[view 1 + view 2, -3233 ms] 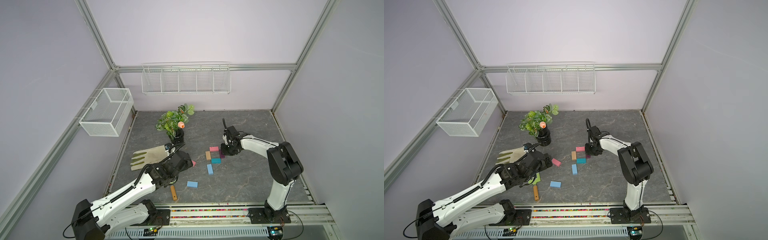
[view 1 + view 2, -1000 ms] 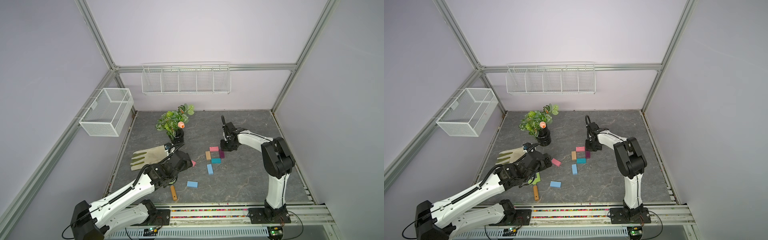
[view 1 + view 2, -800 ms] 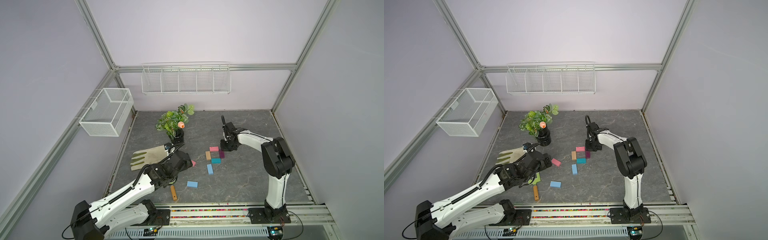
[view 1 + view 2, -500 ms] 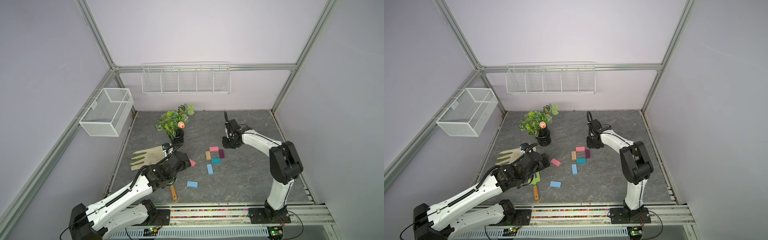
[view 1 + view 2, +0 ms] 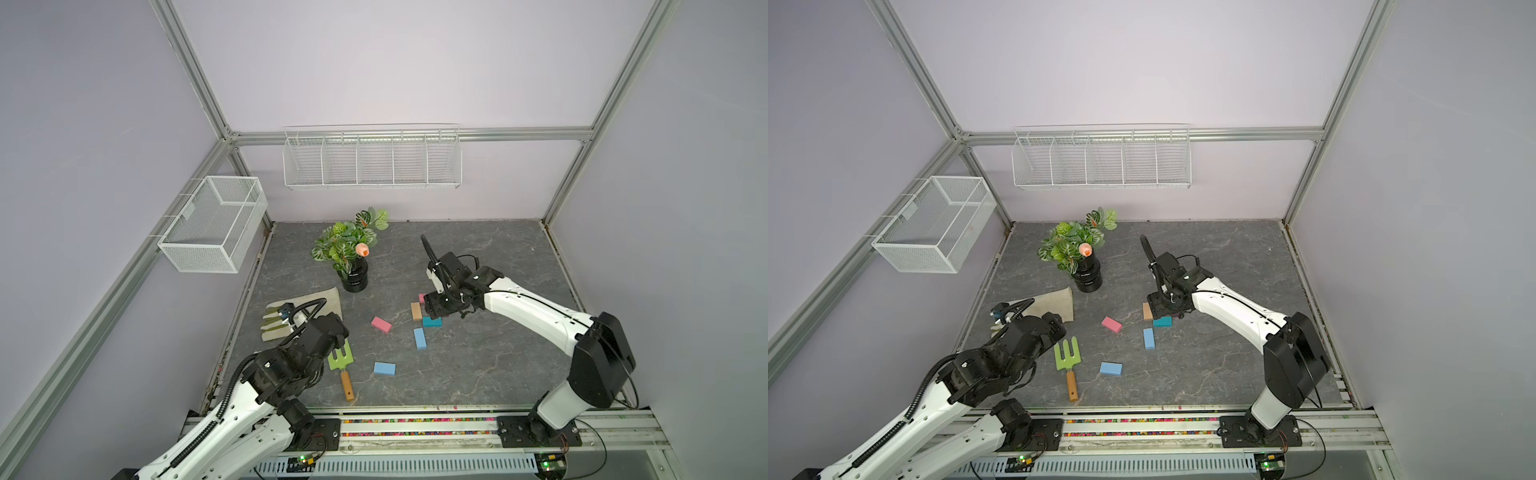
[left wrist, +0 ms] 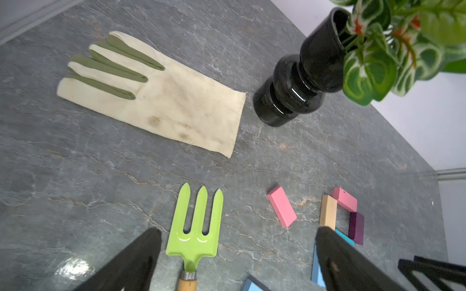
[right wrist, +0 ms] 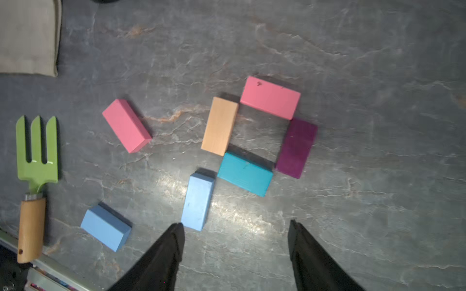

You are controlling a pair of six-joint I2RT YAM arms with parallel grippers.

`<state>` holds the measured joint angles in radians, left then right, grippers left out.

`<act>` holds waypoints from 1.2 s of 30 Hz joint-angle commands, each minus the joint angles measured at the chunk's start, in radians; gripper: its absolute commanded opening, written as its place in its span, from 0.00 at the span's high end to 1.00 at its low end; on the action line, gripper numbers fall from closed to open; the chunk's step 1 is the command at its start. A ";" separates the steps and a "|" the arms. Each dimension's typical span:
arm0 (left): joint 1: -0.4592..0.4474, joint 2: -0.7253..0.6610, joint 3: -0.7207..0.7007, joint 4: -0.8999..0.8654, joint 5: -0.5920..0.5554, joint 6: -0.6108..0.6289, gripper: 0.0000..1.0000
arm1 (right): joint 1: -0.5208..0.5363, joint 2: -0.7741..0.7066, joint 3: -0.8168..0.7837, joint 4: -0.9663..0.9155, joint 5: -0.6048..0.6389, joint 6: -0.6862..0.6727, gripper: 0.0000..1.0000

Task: Assemble the number 8 with building blocks
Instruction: Pick up the building block from the center of the board.

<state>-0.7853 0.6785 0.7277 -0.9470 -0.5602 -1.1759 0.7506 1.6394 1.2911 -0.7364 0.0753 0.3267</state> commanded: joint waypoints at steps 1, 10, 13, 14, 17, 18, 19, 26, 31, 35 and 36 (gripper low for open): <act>0.004 0.007 0.025 -0.077 -0.038 -0.054 0.00 | 0.080 0.065 0.041 -0.049 0.011 -0.041 0.29; 0.005 0.007 -0.003 -0.044 0.009 -0.051 0.00 | 0.203 0.189 0.086 0.012 0.028 -0.127 0.30; 0.004 -0.015 -0.022 -0.022 0.022 -0.050 0.00 | 0.217 0.240 0.130 0.017 0.049 -0.177 0.29; 0.004 -0.022 -0.027 -0.017 0.024 -0.050 0.00 | 0.217 0.258 0.158 0.009 0.048 -0.191 0.29; 0.004 -0.030 -0.033 -0.009 0.026 -0.048 0.00 | 0.218 0.318 0.224 -0.006 0.039 -0.242 0.29; 0.004 -0.027 -0.033 -0.009 0.025 -0.045 0.00 | 0.217 0.337 0.251 -0.014 0.030 -0.255 0.29; 0.004 -0.024 -0.031 -0.007 0.027 -0.042 0.00 | 0.217 0.355 0.272 -0.021 0.021 -0.272 0.28; 0.004 0.015 -0.025 0.023 0.038 -0.021 0.00 | 0.214 0.482 0.404 -0.064 -0.044 -0.331 0.28; 0.004 0.021 -0.027 0.025 0.037 -0.015 0.00 | 0.213 0.534 0.440 -0.054 -0.091 -0.357 0.28; 0.004 0.015 -0.028 0.027 0.036 -0.010 0.00 | 0.206 0.566 0.465 -0.040 -0.110 -0.366 0.28; 0.004 0.012 -0.028 0.026 0.037 -0.010 0.00 | 0.204 0.577 0.476 -0.045 -0.112 -0.367 0.28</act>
<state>-0.7853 0.6991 0.7029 -0.9241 -0.5156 -1.1923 0.9634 2.1918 1.7340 -0.7708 -0.0006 -0.0078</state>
